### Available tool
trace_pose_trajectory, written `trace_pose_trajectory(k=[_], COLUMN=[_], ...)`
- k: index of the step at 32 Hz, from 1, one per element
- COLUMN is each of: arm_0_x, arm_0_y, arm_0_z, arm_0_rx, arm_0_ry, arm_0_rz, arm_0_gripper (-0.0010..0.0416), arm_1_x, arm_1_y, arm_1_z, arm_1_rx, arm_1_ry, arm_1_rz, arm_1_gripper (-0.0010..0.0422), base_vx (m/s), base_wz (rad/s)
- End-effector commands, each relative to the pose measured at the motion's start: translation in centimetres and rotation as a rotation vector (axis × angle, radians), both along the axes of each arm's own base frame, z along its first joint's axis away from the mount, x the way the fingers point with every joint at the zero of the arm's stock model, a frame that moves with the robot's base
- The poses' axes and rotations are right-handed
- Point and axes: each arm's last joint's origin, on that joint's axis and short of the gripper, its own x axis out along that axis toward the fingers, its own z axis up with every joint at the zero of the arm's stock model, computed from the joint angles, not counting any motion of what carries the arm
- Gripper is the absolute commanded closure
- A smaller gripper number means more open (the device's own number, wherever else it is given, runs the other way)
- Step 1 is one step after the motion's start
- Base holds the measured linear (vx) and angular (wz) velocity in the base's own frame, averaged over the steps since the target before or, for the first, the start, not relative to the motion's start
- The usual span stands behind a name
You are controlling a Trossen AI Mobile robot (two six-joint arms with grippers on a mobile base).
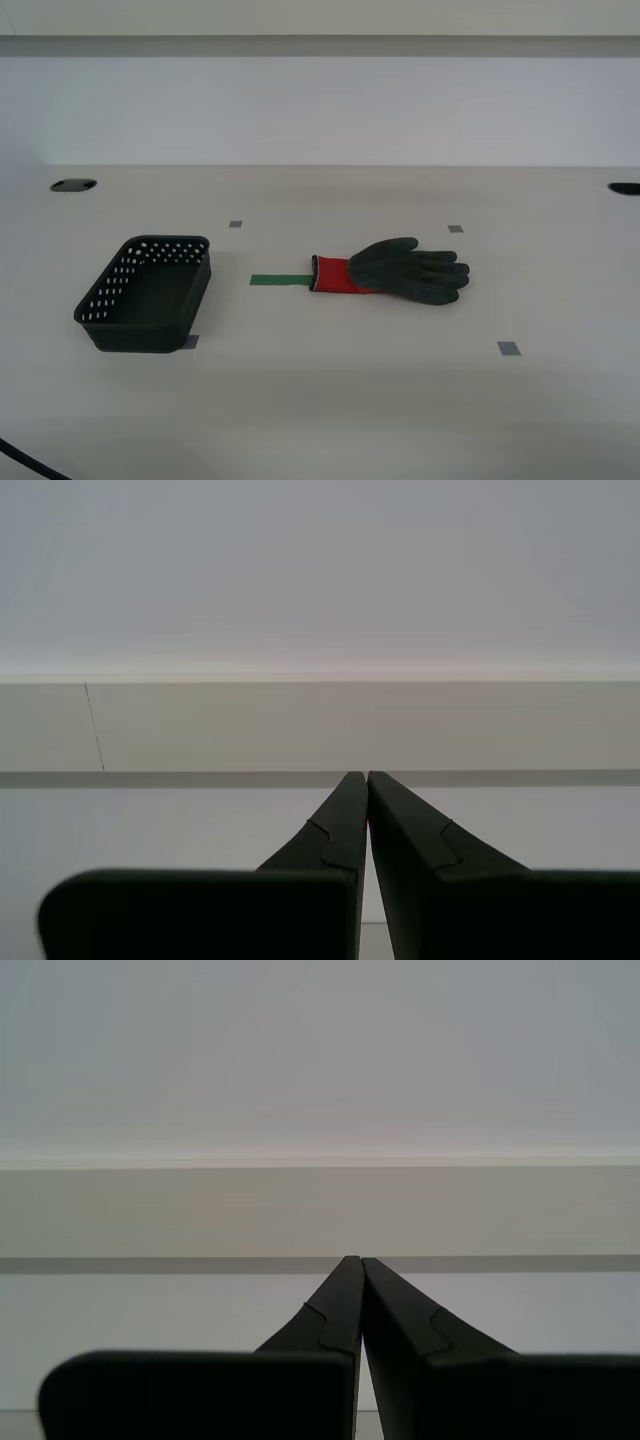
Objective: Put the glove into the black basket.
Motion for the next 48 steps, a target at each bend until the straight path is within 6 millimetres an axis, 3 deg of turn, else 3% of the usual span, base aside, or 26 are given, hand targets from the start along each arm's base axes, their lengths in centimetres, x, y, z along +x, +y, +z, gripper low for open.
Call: trace_pose_trajectory(k=[1,12,16,28,35,41,48], arm_0_x=[0.0,0.0,0.0,0.0,0.0,0.0,0.0], arm_0_y=[0.0,0.0,0.0,0.0,0.0,0.0,0.0], arm_0_z=[0.1,0.1,0.1,0.1,0.1,0.1,0.1], arm_0_rx=[0.000,0.000,0.000,0.000,0.000,0.000,0.000], arm_0_ry=[-0.003,-0.003,-0.003,-0.003,-0.003,-0.003,-0.003], arm_0_rz=[0.001,0.001,0.001,0.001,0.001,0.001,0.001], arm_0_gripper=[0.0405,0.0405,0.0405,0.0405,0.0405,0.0405,0.0405], arm_1_x=[0.1,0.1,0.3,0.8,0.4,1.1,3.1], arm_1_y=[0.0,0.0,-0.3,-0.7,-2.8,-5.6,-10.5], arm_1_z=[-0.5,-0.4,-0.1,3.3,4.8,3.3,-1.5], arm_1_rx=[-0.070,-0.070,-0.054,-0.018,0.028,0.055,0.120], arm_1_ry=[0.088,0.087,0.110,0.300,0.391,0.488,0.701], arm_1_rz=[-0.005,-0.008,-0.084,-0.137,-0.228,-0.338,-0.471], arm_1_gripper=[0.0412,0.0412,0.0412,0.0412,0.0413,0.0413,0.0413], base_vx=[0.000,0.000,0.000,0.000,0.000,0.000,0.000], base_wz=[0.000,0.000,0.000,0.000,0.000,0.000,0.000])
